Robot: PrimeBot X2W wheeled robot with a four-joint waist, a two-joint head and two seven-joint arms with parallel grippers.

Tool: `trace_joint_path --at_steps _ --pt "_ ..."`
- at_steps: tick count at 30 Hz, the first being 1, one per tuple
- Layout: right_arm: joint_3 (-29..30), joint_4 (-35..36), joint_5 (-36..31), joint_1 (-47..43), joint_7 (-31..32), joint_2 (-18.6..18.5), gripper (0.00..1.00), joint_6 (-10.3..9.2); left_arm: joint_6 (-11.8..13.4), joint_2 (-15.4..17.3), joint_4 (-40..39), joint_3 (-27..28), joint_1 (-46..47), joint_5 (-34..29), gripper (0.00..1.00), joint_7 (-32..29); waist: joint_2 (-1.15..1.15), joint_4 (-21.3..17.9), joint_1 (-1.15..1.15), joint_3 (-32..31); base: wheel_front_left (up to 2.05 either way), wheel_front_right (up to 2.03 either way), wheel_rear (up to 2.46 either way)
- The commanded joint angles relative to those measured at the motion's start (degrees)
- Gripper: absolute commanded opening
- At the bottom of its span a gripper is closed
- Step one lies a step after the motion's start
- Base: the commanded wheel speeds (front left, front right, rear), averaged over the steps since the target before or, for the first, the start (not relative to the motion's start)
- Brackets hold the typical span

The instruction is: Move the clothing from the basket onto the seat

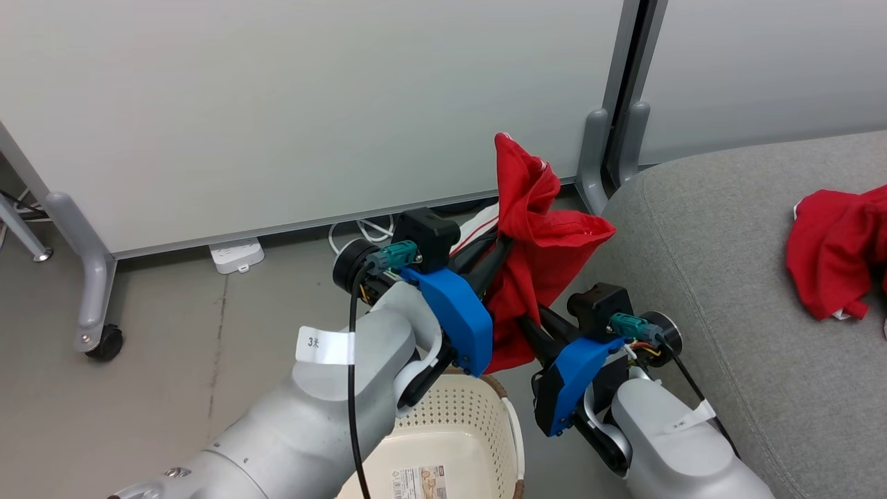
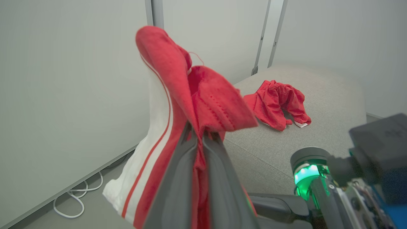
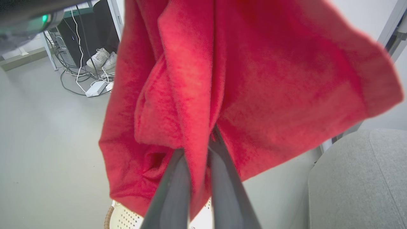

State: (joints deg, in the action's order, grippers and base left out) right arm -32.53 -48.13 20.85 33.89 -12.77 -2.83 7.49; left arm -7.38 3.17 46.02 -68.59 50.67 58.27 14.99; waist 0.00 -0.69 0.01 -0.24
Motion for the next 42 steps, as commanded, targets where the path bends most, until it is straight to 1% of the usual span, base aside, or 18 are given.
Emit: trace_joint_path --at_steps 1,2,3,4,8,13,16,25,29,34,35,39,42 --pt "-0.15 -0.33 0.47 1.03 -0.41 -0.11 0.0 0.01 -0.1 0.12 0.02 0.42 -0.33 0.06 0.0 0.29 0.0 0.0 -0.01 -0.02 0.0 0.0 0.0" --pt "-0.21 -0.43 0.54 1.09 -0.4 -0.11 0.0 0.01 -0.1 0.13 0.02 0.52 -0.32 -0.02 0.21 0.29 0.0 0.0 -0.01 -0.04 0.0 0.0 0.0" --pt "-0.29 -0.54 0.69 1.12 -0.43 -0.11 0.0 0.01 -0.1 0.16 0.06 0.6 -0.3 -0.16 0.81 0.3 0.0 0.0 -0.01 -0.06 0.0 0.0 0.0" --pt "-0.36 -0.63 0.71 1.12 -0.49 -0.11 0.0 0.01 -0.1 0.17 0.13 0.71 -0.29 -0.33 1.0 0.3 0.0 -0.01 -0.01 -0.08 0.0 0.0 0.0" --pt "-0.56 -0.92 1.13 1.44 -0.73 -0.11 0.0 0.01 -0.1 0.18 0.45 1.26 -0.28 -0.99 1.0 0.29 0.0 -0.06 -0.01 -0.05 0.0 0.0 0.0" --pt "-0.24 -1.47 0.9 1.68 -0.99 -0.11 0.0 0.01 -0.1 1.05 -0.9 5.3 -1.84 -4.25 1.0 0.28 0.0 0.17 -0.01 0.3 0.0 0.0 0.0" --pt "0.55 -1.69 0.65 1.94 -1.24 -0.11 0.0 0.01 0.24 2.02 -2.93 9.0 -4.2 -7.28 1.0 0.28 0.0 0.34 -0.01 0.59 0.0 0.0 0.0" --pt "4.52 -0.94 -0.68 2.76 -2.07 -0.11 0.0 0.01 0.29 6.78 -13.2 20.19 -18.3 -17.79 1.0 0.24 0.0 1.06 -0.01 2.1 0.0 0.0 0.0" --pt "6.23 -0.36 -1.58 2.49 -2.12 -0.11 0.0 0.01 0.65 7.97 -18.51 26.64 -25.16 -22.63 1.0 0.23 0.0 1.51 -0.01 2.59 0.0 0.0 0.0" --pt "7.92 0.22 -2.43 1.8 -2.24 -0.1 0.0 0.01 0.62 8.21 -23.11 33.87 -32.62 -28.14 1.0 0.23 0.0 2.09 -0.01 2.81 0.0 0.0 0.0" --pt "7.92 0.22 -2.43 1.8 -2.24 -0.1 0.0 0.01 0.62 8.21 -23.11 33.87 -32.62 -28.14 1.0 0.23 0.0 2.09 -0.01 2.81 0.0 0.0 0.0" --pt "8.76 0.6 -2.85 1.02 -2.29 -0.1 0.0 0.01 0.3 7.78 -24.89 38.39 -36.52 -31.15 1.0 0.24 0.0 2.37 -0.01 2.78 0.0 0.0 0.0" --pt "9.05 0.87 -3.08 0.69 -2.2 -0.1 0.0 0.01 0.05 7.33 -25.89 40.76 -38.59 -32.88 1.0 0.24 0.0 2.44 -0.01 2.69 0.0 0.0 0.0"
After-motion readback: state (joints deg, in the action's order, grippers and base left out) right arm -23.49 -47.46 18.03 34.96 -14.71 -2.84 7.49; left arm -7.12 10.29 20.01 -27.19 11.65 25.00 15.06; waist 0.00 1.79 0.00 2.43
